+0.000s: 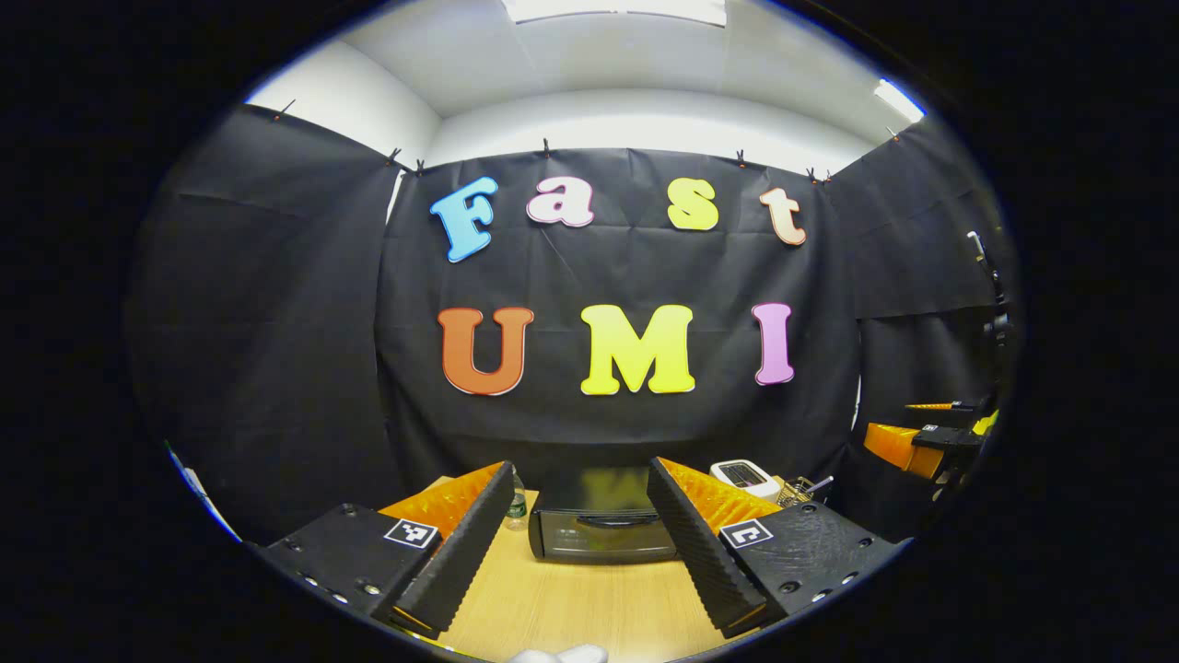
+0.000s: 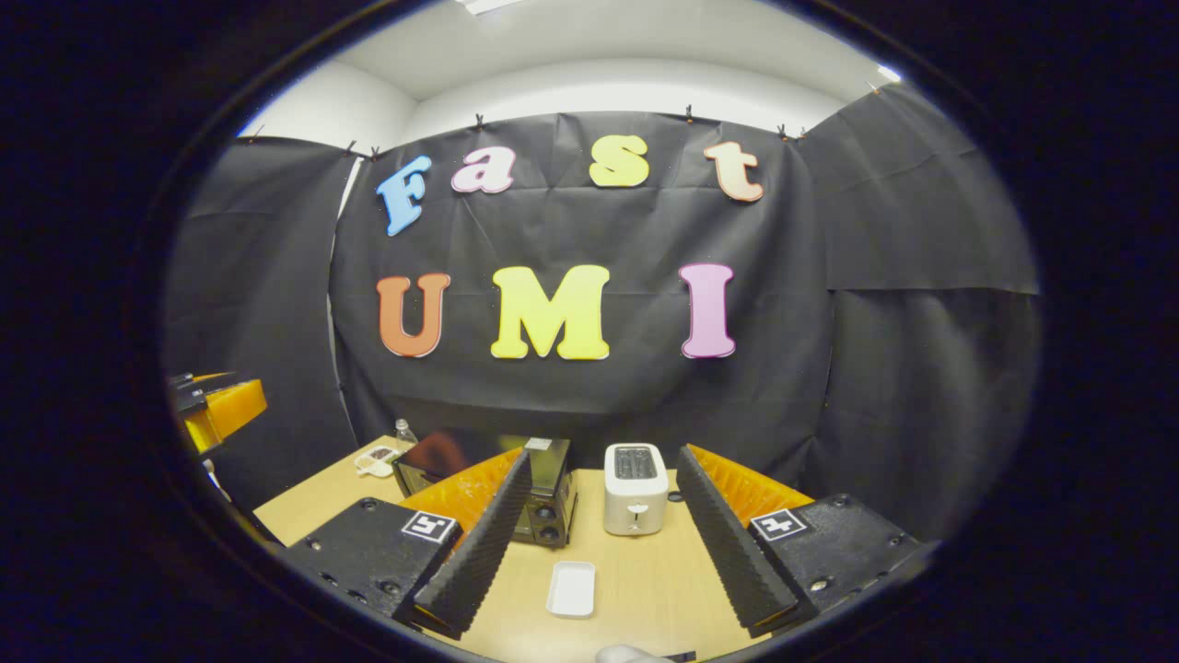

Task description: Open the electric oven with the left hand, put the food in, and close the electric oven.

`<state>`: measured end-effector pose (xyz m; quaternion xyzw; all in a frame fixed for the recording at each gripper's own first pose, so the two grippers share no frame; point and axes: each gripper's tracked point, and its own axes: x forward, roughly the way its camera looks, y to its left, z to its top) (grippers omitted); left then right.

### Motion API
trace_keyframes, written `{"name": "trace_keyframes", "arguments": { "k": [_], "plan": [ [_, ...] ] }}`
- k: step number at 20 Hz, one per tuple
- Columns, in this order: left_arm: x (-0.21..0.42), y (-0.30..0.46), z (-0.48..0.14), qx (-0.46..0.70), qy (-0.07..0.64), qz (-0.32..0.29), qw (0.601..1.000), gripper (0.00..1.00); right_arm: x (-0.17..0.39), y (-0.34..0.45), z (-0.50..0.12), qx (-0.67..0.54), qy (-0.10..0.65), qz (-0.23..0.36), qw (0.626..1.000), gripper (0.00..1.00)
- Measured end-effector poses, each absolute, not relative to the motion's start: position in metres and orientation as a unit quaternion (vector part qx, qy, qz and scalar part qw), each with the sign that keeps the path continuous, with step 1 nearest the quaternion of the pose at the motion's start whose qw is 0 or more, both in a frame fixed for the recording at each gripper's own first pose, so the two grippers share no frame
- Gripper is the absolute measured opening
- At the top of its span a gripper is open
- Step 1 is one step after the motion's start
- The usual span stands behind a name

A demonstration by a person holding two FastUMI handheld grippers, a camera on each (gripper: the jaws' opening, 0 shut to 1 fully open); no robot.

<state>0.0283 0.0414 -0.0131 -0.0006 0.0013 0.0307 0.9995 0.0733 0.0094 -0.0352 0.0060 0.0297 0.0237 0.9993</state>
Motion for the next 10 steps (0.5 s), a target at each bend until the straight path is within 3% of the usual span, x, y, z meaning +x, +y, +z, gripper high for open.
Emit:
{"name": "trace_keyframes", "arguments": {
  "k": [7, 8, 9, 10],
  "plan": [
    [0.009, 0.052, 0.008, -0.001, -0.013, 0.026, 1.0, 0.95, 0.039, 0.03, -0.005, -0.001, -0.002, 0.022, 1.0, 1.0],
    [0.008, 0.052, 0.01, 0.0, -0.014, 0.023, 1.0, 0.95, 0.036, 0.032, -0.004, -0.001, -0.002, 0.021, 1.0, 0.91],
    [0.008, 0.052, 0.01, 0.0, -0.013, 0.02, 1.0, 0.95, 0.033, 0.032, -0.004, -0.001, -0.001, 0.019, 1.0, 1.0],
    [0.006, 0.052, 0.009, -0.001, -0.012, 0.017, 1.0, 0.95, 0.028, 0.032, -0.003, 0.001, 0.0, 0.016, 1.0, 1.0]
  ]
}}
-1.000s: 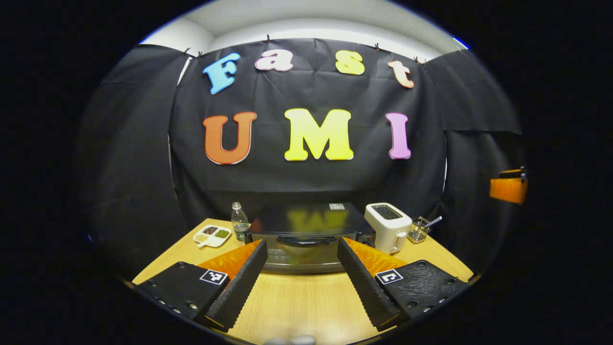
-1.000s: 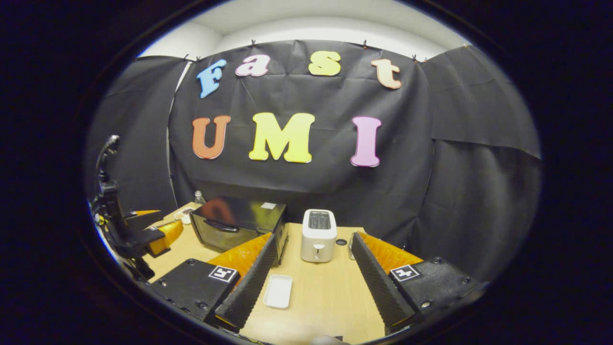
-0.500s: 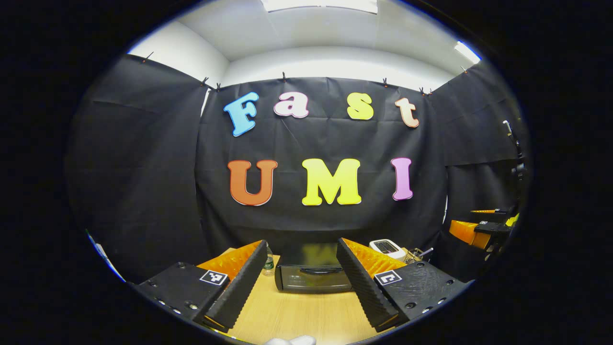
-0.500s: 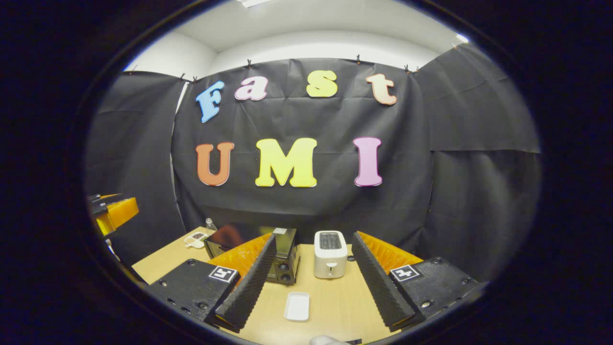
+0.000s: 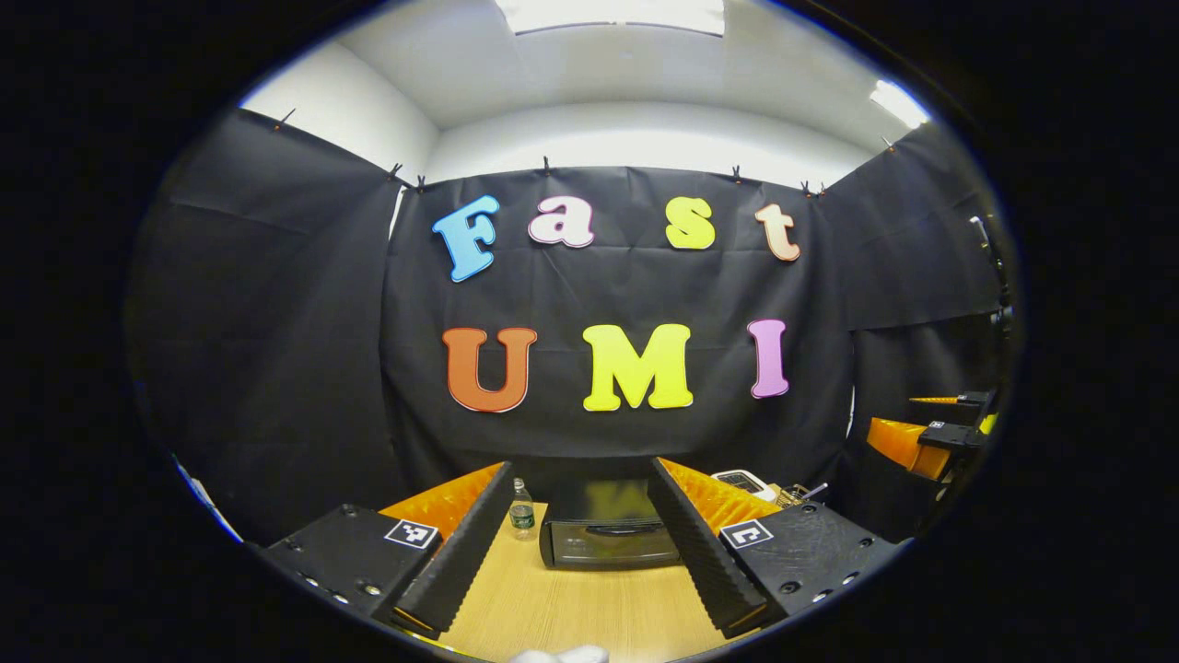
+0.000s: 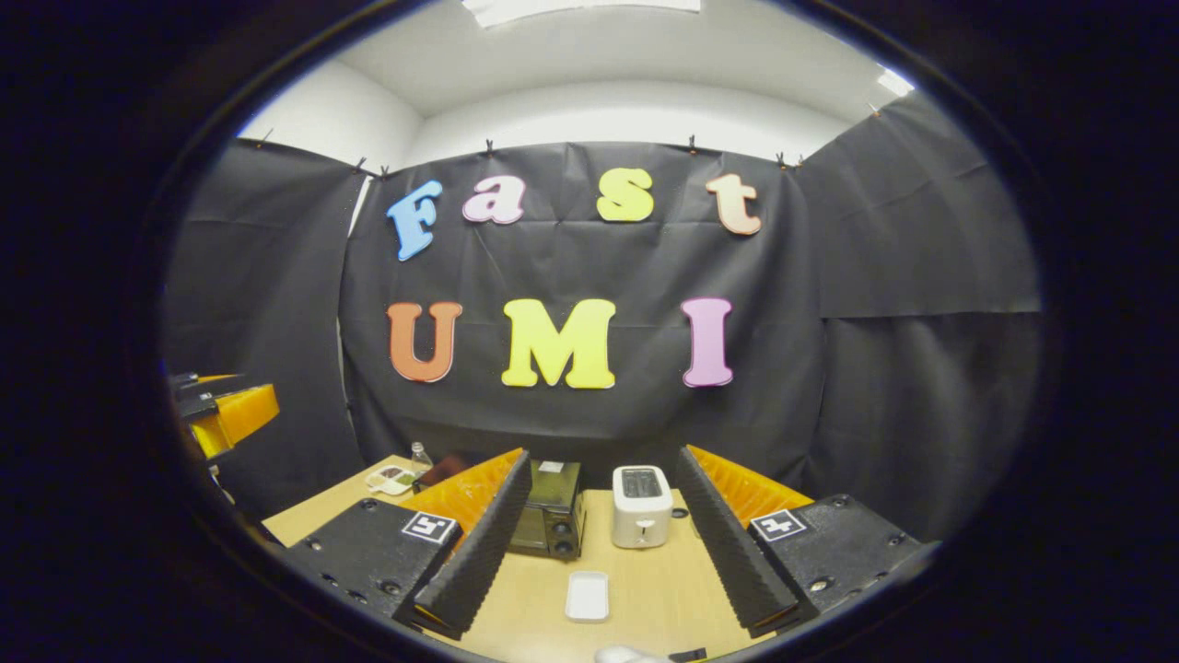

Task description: Open the electric oven with the left hand, put the food in, and close the electric oven.

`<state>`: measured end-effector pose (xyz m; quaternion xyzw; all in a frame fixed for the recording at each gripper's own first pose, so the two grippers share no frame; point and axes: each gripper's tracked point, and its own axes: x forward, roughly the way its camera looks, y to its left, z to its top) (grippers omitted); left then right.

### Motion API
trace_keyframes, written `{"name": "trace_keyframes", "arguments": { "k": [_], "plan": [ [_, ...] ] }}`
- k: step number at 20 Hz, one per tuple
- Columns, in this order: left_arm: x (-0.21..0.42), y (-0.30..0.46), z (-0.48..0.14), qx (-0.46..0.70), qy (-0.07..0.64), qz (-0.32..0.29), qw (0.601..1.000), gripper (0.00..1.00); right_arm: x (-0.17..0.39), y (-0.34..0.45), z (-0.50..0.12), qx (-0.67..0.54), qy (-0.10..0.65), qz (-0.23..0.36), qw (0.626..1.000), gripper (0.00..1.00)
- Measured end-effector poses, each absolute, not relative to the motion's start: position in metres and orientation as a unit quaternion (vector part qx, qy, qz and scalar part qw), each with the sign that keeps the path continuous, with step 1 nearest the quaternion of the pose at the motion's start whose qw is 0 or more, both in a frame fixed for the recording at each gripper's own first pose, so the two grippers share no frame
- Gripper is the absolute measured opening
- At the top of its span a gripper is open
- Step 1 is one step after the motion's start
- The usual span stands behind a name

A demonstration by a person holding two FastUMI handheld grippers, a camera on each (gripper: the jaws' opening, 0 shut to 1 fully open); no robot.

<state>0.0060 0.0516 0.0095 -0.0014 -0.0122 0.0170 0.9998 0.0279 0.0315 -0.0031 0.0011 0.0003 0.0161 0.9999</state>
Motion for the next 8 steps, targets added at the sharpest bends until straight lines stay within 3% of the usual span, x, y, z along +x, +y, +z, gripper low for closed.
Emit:
{"name": "trace_keyframes", "arguments": {
  "k": [4, 5, 6, 8],
  "plan": [
    [0.003, 0.054, 0.01, -0.003, -0.011, 0.007, 1.0, 0.95, 0.017, 0.027, 0.001, 0.006, -0.002, 0.005, 1.0, 1.0],
    [0.003, 0.055, 0.009, -0.002, -0.01, 0.007, 1.0, 0.95, 0.014, 0.026, 0.002, 0.008, -0.002, 0.004, 1.0, 0.91],
    [0.001, 0.056, 0.009, 0.0, -0.01, 0.007, 1.0, 0.95, 0.011, 0.026, 0.003, 0.01, -0.003, 0.002, 1.0, 1.0],
    [0.001, 0.055, 0.011, -0.001, -0.01, 0.002, 1.0, 0.95, 0.009, 0.024, 0.005, 0.008, -0.004, -0.003, 1.0, 1.0]
  ]
}}
